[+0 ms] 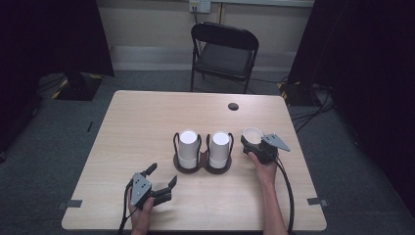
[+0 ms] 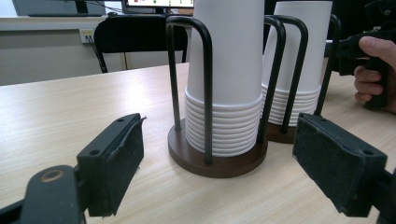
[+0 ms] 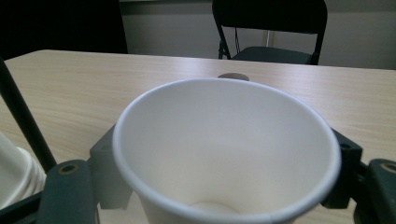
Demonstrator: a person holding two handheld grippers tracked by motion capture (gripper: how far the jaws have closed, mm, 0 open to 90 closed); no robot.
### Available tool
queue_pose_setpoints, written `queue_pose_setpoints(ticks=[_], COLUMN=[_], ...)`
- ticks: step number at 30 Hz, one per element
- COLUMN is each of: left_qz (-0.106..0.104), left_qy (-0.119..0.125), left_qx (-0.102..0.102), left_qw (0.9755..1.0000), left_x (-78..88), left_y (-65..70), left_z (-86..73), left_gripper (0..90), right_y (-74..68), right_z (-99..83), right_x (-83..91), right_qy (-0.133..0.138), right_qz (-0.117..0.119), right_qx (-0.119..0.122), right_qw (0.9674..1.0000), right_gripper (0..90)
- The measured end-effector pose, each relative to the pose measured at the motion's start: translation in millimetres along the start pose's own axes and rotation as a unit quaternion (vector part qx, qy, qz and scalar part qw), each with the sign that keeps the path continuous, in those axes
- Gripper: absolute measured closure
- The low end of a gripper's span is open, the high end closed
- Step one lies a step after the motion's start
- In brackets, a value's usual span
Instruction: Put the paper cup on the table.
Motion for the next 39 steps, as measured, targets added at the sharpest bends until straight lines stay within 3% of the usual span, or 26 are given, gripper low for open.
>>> queue_pose_setpoints(ticks=[9,16,20,22,30,36,39], left_qz=[0.002,0.002,0.002,0.002,0.002,0.002,0.004], left_qy=[0.002,0.002,0.003,0.002,0.003,0.001,0.001], left_qx=[0.003,0.003,0.004,0.004,0.003,0.008,0.012], left_qw=[1.0000,1.0000,1.0000,1.0000,1.0000,1.0000,0.9999], left_x=[0.5,0.5,0.7,0.5,0.6,0.2,0.3], left_y=[-0.5,-0.6,-0.7,-0.6,-0.6,-1.6,-1.7], left_z=[0.1,0.1,0.1,0.1,0.1,-0.2,-0.3], left_gripper=[16.3,16.4,16.4,16.4,16.4,16.6,16.7], right_y=[-2.6,-2.8,1.8,0.5,-2.7,-3.3,-5.1], right_z=[-3.1,-5.6,-11.2,-9.3,-8.4,-10.6,-8.9], right_x=[2.9,4.7,4.6,8.2,15.3,21.0,25.1], right_qy=[-0.011,-0.032,-0.054,-0.046,-0.056,-0.074,-0.070], right_qz=[-0.006,-0.006,-0.012,-0.009,-0.008,-0.023,-0.028], right_qx=[0.016,0.002,-0.011,-0.015,-0.015,-0.015,-0.021], right_qw=[0.9998,0.9995,0.9984,0.9988,0.9983,0.9969,0.9969], right_gripper=[22.9,21.9,15.4,13.5,13.5,13.5,13.5])
Point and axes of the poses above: each handheld gripper's, and its own axes: x roughly backward along the jaws, z roughly out of its top, y roughly to its right, the point moved 7 cm from there along -x, roughly forward along the jaws, and after that the axes turned 10 degrees about -x, right-handed, at the moved point
